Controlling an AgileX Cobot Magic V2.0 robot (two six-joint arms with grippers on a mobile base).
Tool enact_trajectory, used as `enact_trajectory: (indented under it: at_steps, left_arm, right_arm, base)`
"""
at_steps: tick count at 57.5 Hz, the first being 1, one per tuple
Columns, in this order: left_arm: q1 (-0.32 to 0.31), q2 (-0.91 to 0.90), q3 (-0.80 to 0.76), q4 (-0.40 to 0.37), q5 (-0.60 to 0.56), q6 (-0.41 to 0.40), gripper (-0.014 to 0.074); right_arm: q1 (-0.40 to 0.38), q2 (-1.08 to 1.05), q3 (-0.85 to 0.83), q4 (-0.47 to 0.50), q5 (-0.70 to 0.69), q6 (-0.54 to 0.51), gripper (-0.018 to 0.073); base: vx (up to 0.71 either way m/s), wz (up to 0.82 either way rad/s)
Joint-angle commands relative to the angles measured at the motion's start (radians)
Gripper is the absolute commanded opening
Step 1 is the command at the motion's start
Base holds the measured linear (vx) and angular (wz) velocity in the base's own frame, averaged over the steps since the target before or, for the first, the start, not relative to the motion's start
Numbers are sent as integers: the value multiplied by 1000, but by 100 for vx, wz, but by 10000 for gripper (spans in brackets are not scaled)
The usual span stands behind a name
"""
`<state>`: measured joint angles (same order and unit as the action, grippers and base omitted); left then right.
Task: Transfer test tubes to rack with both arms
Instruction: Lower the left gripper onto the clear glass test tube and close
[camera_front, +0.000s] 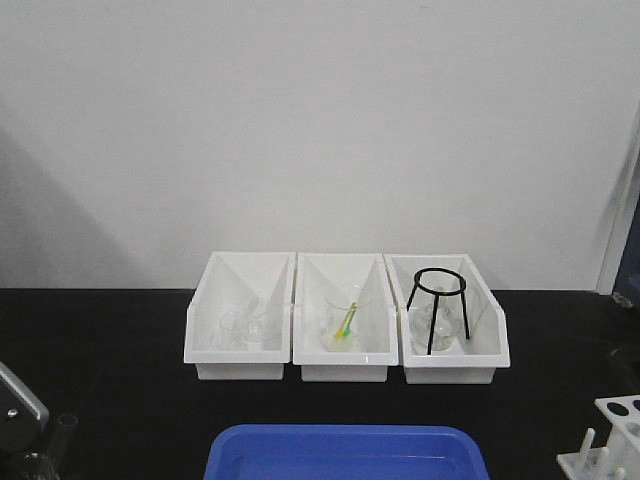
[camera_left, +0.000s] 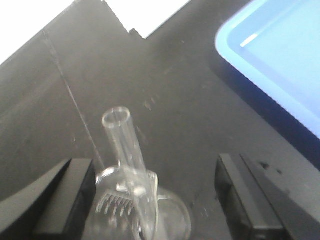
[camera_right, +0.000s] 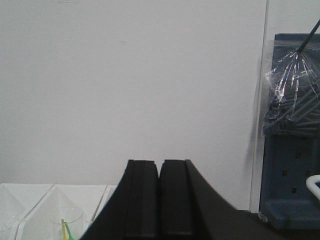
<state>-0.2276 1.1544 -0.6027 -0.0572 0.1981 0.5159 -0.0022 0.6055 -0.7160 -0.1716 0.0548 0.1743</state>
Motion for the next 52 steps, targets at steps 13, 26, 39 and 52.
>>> enact_trajectory:
  at_steps: [13, 26, 39, 52]
  left_arm:
    - [0, 99, -26, -7, -223, 2, 578]
    - [0, 185, -26, -15, -325, -32, 578]
    - [0, 244, -26, -29, -413, -32, 578]
    - [0, 246, -26, -100, -424, -28, 578]
  right_arm:
    - [0, 5, -37, -7, -85, -7, 308]
    - [0, 5, -37, -7, -67, -7, 469]
    - [0, 5, -37, -7, -19, -7, 475]
    - [0, 5, -37, -7, -11, -7, 475]
  base:
    - [0, 0]
    - [0, 0]
    - [0, 0]
    - [0, 0]
